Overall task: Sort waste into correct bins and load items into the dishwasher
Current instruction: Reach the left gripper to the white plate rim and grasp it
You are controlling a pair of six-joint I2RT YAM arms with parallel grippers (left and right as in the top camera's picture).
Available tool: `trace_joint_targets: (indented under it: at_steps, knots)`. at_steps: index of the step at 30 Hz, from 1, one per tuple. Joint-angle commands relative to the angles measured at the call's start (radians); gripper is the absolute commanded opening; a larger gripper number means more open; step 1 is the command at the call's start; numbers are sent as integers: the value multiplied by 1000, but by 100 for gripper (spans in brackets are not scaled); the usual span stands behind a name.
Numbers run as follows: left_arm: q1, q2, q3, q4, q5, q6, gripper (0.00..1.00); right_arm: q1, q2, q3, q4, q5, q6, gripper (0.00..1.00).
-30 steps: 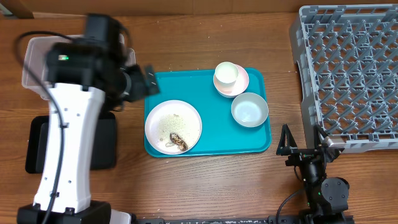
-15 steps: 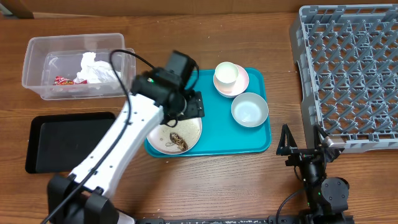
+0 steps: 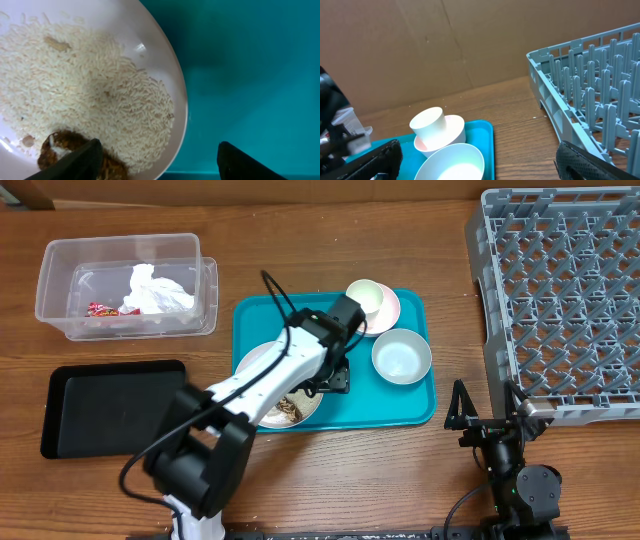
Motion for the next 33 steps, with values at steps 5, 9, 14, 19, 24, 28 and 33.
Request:
trace_joint_targets:
  at_steps: [5, 9, 14, 19, 24, 28, 33]
  knots:
    - [-39, 35, 2, 46, -151, -24, 68, -4, -7, -10, 3, 6, -6, 100]
    - [-51, 46, 2, 78, -220, -24, 64, -4, -7, -10, 3, 6, -6, 100]
    - [-53, 82, 2, 106, -238, -24, 62, -4, -7, -10, 3, 6, -6, 100]
    - [-56, 129, 2, 129, -239, -61, 59, -4, -7, -10, 3, 6, -6, 100]
    - [-56, 132, 4, 151, -241, -62, 59, -4, -7, -10, 3, 6, -6, 100]
    - [-56, 132, 10, 139, -260, -61, 50, -4, -7, -10, 3, 6, -6, 100]
    - [-56, 132, 30, 109, -266, -61, 43, -4, -7, -10, 3, 6, -6, 100]
